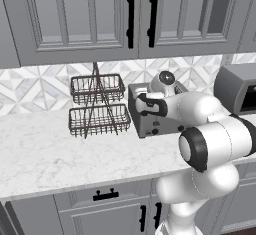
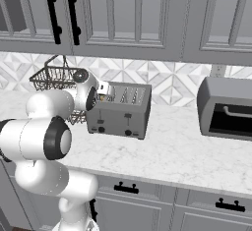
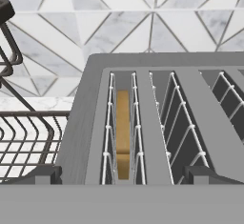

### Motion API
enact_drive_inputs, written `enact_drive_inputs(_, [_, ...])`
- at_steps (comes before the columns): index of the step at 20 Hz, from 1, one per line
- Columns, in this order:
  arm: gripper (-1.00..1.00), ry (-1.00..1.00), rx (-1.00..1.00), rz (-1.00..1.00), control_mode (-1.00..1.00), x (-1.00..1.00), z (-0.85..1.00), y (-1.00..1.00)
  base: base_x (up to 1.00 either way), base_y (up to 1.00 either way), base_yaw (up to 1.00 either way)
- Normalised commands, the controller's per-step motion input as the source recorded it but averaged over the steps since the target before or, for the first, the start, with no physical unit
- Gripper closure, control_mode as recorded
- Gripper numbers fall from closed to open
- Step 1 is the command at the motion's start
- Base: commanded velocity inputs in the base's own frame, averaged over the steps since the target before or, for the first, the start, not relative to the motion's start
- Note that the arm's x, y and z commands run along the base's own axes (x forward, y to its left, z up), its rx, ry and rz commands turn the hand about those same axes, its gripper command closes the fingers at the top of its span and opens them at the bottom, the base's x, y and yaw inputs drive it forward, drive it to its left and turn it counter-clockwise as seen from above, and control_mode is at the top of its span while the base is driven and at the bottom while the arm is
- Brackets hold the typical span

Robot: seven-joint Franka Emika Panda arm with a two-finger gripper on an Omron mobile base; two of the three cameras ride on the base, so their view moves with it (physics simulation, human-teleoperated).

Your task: Start the toaster. Once the lever pops up, take the bread to the plate on the dining counter.

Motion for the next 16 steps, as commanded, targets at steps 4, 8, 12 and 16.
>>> enact_drive_inputs(4, [-1.00,0.00,0.00,0.00,-1.00,0.00,0.00,0.00,0.00,0.00,0.00])
enact_drive_inputs(8, [-1.00,0.00,0.00,0.00,-1.00,0.00,0.00,0.00,0.00,0.00,0.00])
enact_drive_inputs(12, [-1.00,0.00,0.00,0.00,-1.00,0.00,0.00,0.00,0.00,0.00,0.00])
enact_drive_inputs(16, [-1.00,0.00,0.00,0.00,-1.00,0.00,0.00,0.00,0.00,0.00,0.00])
